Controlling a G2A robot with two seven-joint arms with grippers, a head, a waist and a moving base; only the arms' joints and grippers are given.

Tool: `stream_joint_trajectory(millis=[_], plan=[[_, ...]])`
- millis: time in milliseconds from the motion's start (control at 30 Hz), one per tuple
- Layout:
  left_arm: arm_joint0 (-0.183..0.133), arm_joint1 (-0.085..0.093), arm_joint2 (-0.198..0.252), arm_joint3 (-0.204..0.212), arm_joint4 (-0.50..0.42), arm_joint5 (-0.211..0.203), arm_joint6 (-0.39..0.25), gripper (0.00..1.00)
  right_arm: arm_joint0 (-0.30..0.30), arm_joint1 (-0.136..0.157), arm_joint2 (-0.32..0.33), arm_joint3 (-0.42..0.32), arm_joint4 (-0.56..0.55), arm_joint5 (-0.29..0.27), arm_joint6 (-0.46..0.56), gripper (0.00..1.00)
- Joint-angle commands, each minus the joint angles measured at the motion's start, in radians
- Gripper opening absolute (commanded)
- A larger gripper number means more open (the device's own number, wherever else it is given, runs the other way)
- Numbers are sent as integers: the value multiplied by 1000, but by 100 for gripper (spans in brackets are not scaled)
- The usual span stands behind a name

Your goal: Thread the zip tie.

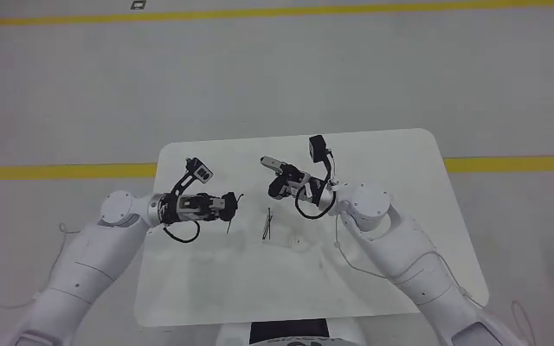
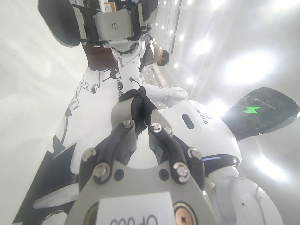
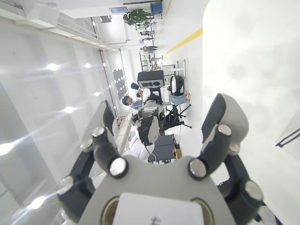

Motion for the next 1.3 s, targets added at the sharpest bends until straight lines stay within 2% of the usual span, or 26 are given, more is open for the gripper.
stream_joint_trajectory(millis=[0,100,167,333,400,700,933,1167,1267], plan=[[-3,8,13,-4,-10,0,0,0,0,0,0,0,0,0,0,100],[-7,16,30,-16,-19,0,0,0,-10,-2,-5,-7,23,-6,11,100],[-7,16,30,-16,-19,0,0,0,-6,-5,-12,-2,73,3,56,100],[-7,16,30,-16,-19,0,0,0,22,-17,-33,40,177,22,134,100],[-7,16,30,-16,-19,0,0,0,36,-22,-42,62,227,46,175,100],[-7,16,30,-16,-19,0,0,0,33,-25,-48,64,252,52,193,100],[-7,16,30,-16,-19,0,0,0,41,-31,-42,109,419,148,283,100],[-7,16,30,-16,-19,0,0,0,52,-33,-45,121,426,152,294,100],[-7,16,30,-16,-19,0,0,0,39,-34,-47,105,426,139,272,100]])
